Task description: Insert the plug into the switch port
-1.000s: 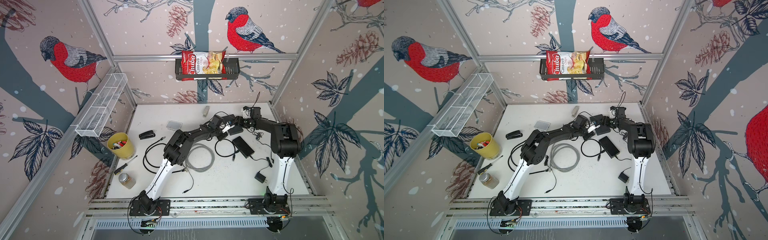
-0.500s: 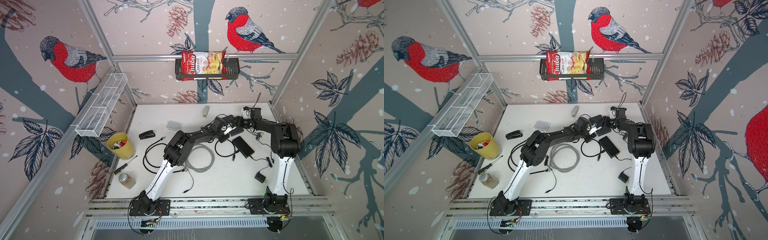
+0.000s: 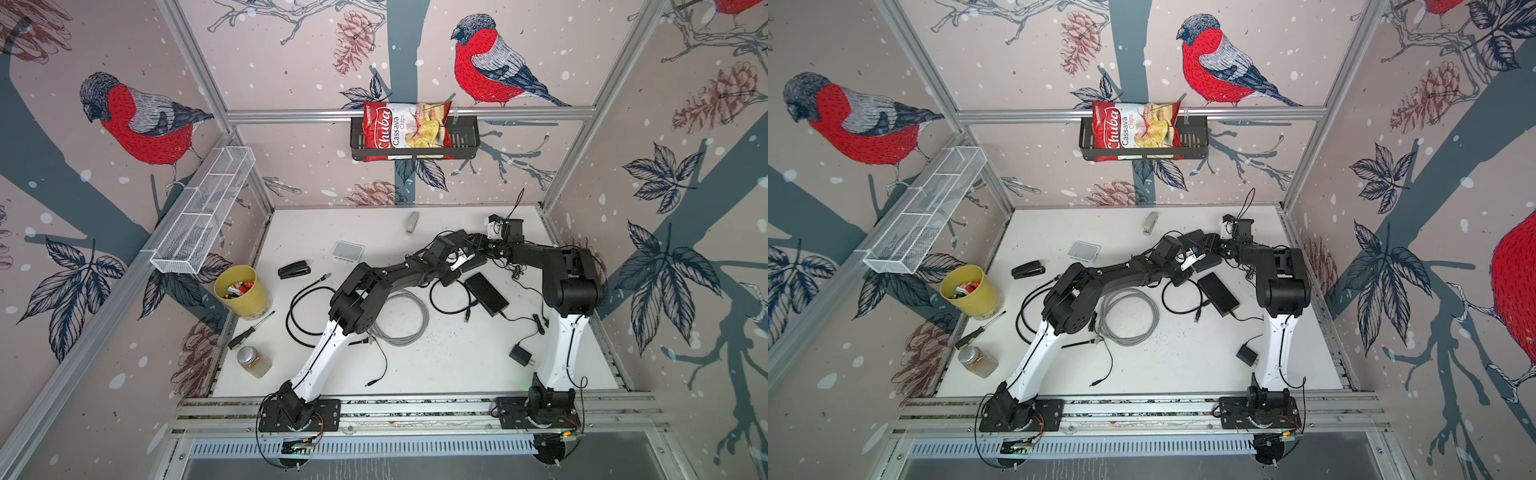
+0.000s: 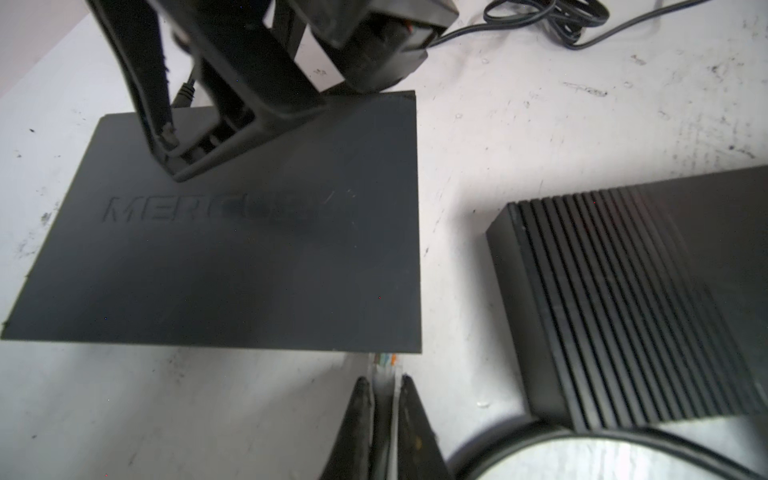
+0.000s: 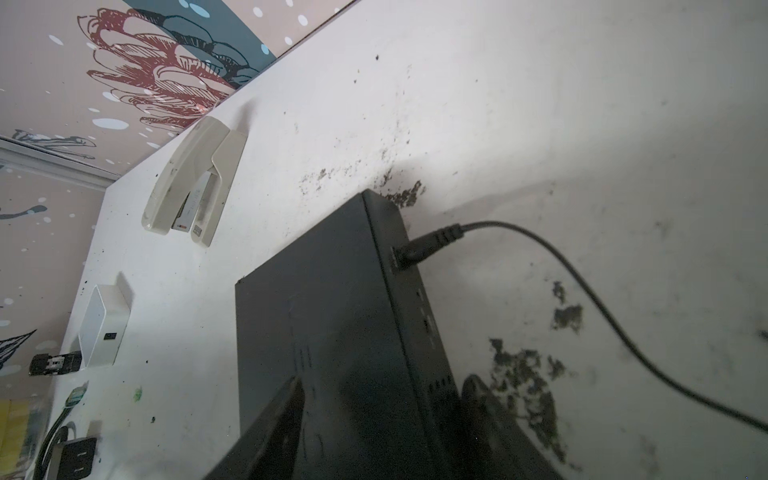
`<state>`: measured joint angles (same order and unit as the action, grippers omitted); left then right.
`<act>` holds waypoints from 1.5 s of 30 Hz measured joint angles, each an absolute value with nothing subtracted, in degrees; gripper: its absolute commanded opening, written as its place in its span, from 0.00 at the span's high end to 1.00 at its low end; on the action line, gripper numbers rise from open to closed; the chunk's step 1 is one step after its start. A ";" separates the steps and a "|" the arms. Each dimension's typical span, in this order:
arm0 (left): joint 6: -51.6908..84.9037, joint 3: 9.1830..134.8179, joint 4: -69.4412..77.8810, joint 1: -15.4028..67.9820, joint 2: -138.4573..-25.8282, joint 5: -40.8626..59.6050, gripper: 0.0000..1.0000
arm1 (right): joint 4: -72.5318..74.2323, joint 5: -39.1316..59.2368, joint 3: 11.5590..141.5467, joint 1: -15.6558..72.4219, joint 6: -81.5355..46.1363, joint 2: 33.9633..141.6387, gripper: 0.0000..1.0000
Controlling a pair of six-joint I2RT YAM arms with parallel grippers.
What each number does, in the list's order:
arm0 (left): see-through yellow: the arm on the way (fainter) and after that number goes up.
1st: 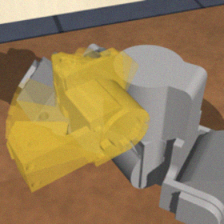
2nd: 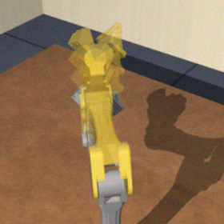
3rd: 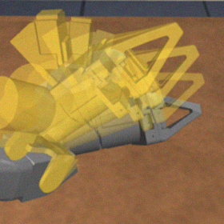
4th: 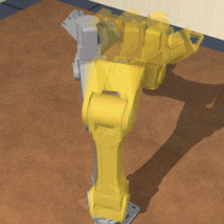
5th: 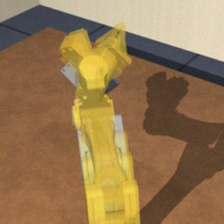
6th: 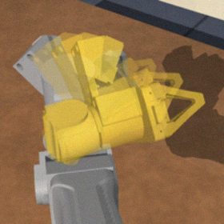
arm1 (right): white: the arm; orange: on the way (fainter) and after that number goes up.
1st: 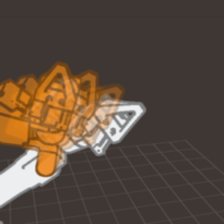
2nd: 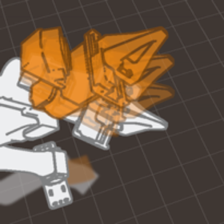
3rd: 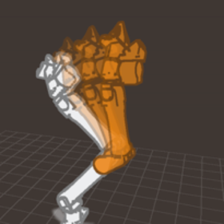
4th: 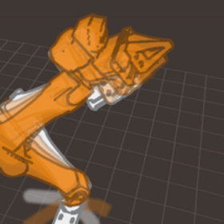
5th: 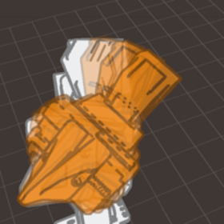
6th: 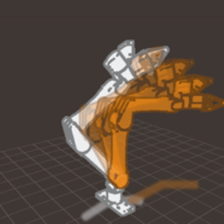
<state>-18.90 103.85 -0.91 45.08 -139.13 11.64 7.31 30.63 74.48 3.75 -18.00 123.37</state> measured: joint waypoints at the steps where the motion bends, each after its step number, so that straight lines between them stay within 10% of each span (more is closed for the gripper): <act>1: -18.90 104.29 -1.34 45.08 -139.37 11.70 1.00 | 7.51 30.63 74.35 3.75 -18.02 123.33 0.42; 45: -25.10 111.37 -5.91 43.53 -143.06 11.09 0.98 | 14.39 21.87 66.63 6.85 -21.08 119.07 0.46</act>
<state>-25.10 111.37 -5.91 43.53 -143.06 11.09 14.39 21.87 66.63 6.85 -21.08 119.07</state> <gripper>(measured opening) 0.123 0.542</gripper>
